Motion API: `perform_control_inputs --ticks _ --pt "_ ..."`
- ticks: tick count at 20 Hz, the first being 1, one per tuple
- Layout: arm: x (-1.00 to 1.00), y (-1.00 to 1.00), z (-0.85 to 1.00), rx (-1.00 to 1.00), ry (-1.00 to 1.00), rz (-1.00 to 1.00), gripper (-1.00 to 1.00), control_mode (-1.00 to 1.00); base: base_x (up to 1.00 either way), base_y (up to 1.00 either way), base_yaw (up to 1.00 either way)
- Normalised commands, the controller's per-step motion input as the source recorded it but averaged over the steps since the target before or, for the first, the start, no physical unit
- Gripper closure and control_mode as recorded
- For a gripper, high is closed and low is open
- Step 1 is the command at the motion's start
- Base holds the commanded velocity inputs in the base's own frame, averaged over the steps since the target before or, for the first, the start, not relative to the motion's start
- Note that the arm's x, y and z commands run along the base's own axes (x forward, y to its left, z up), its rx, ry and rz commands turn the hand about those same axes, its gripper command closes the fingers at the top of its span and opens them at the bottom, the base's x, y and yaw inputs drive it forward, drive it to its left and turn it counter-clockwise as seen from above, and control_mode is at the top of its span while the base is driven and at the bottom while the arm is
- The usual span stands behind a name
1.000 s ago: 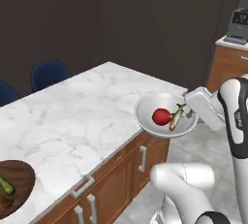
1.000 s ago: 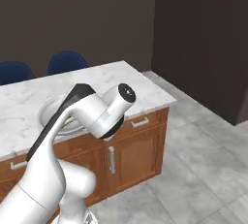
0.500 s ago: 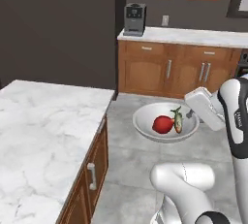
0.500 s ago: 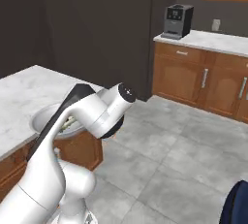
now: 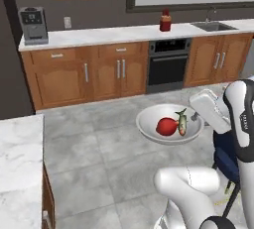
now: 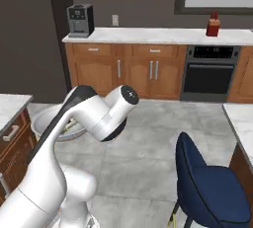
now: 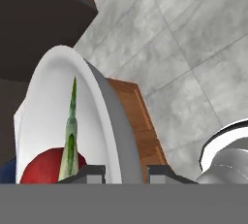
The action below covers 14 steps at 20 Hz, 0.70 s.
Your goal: Place the bowl containing the fish and onion in the microwave. Close the microwave door and press the start button to microwave the meal.
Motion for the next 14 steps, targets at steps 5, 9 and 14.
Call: perform_control_inputs --ticks 5,9,14 --pt "0.0 0.0 0.0 0.0 0.0 0.0 1.0 1.0 0.5 0.11 -0.63" --pt "0.0 0.0 0.0 0.0 0.0 0.0 1.0 1.0 0.82 0.58 -0.44" --pt "0.0 0.0 0.0 0.0 0.0 0.0 1.0 1.0 0.99 0.9 -0.31"
